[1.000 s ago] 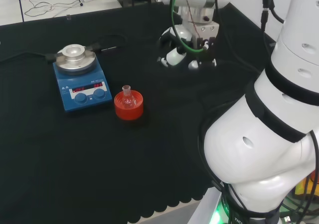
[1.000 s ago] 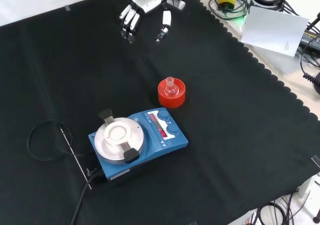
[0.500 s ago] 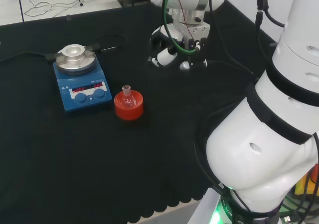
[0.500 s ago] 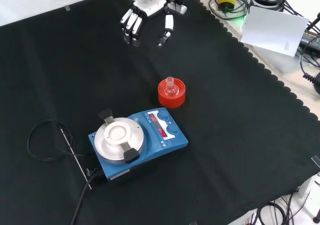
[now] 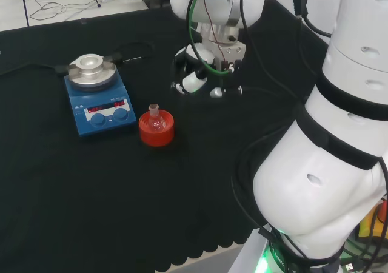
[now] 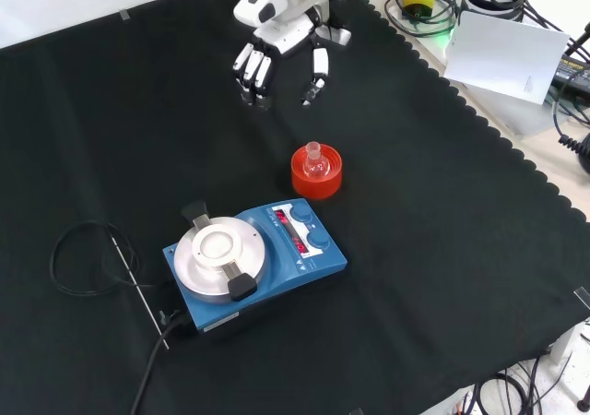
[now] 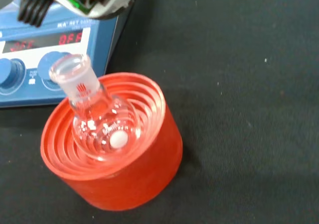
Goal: Pick up the round-bottom flask.
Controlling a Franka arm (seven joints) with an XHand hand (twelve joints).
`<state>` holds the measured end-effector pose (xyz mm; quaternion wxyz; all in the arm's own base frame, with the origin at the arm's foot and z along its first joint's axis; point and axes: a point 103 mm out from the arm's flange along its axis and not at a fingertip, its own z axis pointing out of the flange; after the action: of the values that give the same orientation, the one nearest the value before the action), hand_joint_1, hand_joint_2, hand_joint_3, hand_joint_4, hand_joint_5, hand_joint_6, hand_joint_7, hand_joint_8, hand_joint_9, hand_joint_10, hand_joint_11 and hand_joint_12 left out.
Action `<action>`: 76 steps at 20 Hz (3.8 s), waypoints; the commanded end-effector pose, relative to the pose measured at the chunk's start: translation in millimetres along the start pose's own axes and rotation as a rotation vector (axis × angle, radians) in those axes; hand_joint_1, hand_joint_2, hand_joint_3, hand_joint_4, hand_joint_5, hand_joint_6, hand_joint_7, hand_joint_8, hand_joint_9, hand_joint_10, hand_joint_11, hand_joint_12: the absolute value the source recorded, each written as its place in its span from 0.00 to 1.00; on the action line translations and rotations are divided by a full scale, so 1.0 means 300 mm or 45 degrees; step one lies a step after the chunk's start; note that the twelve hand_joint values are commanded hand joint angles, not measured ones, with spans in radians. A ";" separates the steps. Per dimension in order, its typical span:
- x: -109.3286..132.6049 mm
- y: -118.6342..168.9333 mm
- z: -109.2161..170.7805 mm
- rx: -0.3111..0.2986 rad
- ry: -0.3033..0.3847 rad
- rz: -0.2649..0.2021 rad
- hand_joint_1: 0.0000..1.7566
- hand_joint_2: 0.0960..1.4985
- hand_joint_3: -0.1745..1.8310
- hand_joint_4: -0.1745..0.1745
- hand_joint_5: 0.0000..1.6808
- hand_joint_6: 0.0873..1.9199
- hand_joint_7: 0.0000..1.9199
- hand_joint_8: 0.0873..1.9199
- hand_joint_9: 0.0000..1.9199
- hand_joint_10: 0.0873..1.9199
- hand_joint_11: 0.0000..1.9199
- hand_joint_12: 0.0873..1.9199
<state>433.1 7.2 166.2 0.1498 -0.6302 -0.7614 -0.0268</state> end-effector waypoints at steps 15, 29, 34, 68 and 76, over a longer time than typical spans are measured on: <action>0.062 -0.009 0.175 0.034 0.079 -0.116 0.49 0.35 0.43 0.31 0.38 0.34 0.24 0.35 0.35 0.30 0.18 0.68; 0.111 0.053 0.215 0.046 0.103 -0.156 0.49 0.34 0.43 0.31 0.38 0.35 0.24 0.35 0.36 0.29 0.19 0.68; 0.118 0.061 0.241 0.067 0.107 -0.170 0.48 0.34 0.43 0.31 0.36 0.34 0.24 0.35 0.35 0.29 0.19 0.68; 0.139 0.092 0.262 0.075 0.052 -0.204 0.51 0.37 0.42 0.29 0.52 0.37 0.27 0.35 0.38 0.29 0.20 0.68; 0.142 0.096 0.262 0.075 0.038 -0.198 0.51 0.39 0.41 0.28 0.56 0.36 0.28 0.34 0.40 0.28 0.22 0.67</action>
<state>438.9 72.1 97.8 0.1782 -0.5628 -0.8066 -0.0278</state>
